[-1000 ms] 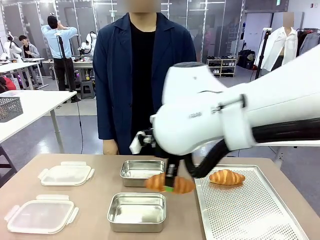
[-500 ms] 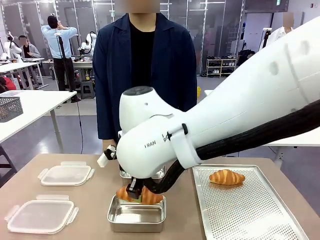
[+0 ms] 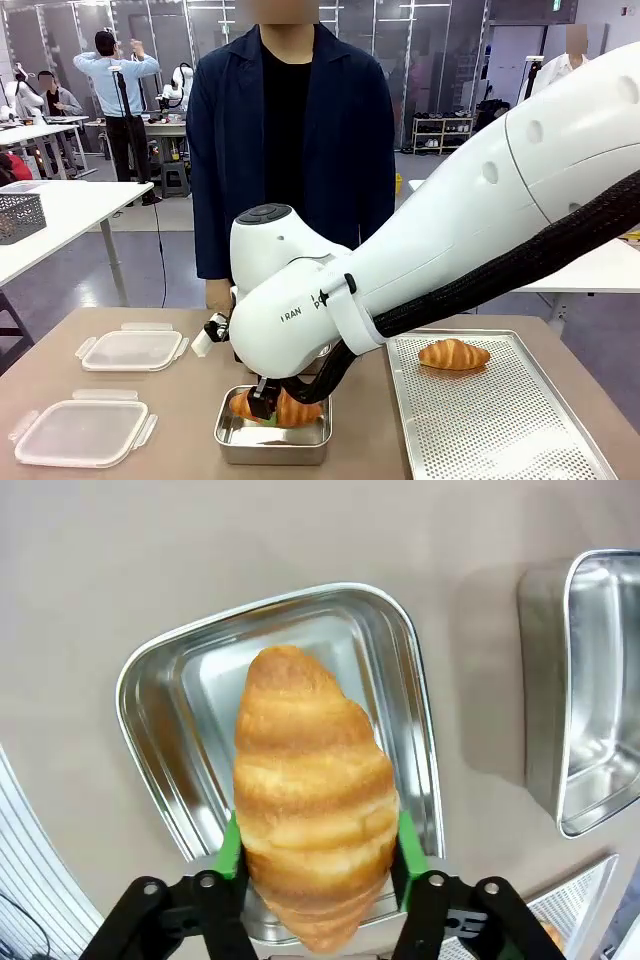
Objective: Place the bread into the airtight container.
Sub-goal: Pick up a Butter Roll and place it into an empty Airtight Container.
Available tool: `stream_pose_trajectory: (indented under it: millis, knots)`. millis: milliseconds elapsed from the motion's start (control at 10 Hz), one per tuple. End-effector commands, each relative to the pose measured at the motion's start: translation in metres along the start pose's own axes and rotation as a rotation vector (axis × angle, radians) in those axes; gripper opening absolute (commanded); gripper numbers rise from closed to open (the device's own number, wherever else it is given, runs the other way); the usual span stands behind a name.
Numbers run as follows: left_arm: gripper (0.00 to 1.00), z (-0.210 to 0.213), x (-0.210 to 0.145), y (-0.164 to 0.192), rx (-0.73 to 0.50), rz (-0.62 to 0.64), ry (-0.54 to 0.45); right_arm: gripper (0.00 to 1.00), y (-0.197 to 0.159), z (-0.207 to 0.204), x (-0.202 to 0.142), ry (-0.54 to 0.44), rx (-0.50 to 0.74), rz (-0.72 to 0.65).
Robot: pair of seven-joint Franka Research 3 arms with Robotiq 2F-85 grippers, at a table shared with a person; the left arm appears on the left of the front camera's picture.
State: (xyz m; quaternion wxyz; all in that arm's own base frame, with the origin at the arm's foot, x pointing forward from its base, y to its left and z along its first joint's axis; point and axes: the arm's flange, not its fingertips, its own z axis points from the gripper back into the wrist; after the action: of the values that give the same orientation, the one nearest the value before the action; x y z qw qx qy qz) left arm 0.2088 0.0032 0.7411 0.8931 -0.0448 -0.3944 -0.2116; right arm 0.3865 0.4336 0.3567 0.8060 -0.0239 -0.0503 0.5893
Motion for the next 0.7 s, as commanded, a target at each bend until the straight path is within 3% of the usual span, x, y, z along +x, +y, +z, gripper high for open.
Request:
stream_pose_trajectory:
  millis: [0, 100, 300, 400, 600]
  knots:
    - [1.00, 0.001, 0.002, 0.001, -0.005, -0.009, -0.001, 0.74, 0.001, 0.006, 0.006, 0.001, -0.021, -0.016]
    - [1.00, 0.001, 0.002, 0.001, -0.005, -0.009, -0.001, 1.00, 0.003, 0.007, 0.006, 0.001, -0.020, -0.016]
    - [1.00, 0.001, 0.002, 0.001, -0.005, -0.009, -0.001, 1.00, 0.005, 0.007, 0.006, 0.004, -0.018, -0.008]
    - [1.00, 0.001, 0.002, 0.001, -0.005, -0.009, -0.001, 0.83, 0.006, 0.012, 0.005, -0.015, 0.005, 0.002]
    - [1.00, 0.001, 0.002, 0.001, -0.005, -0.009, -0.001, 0.83, 0.002, 0.007, 0.005, -0.011, -0.003, 0.005]
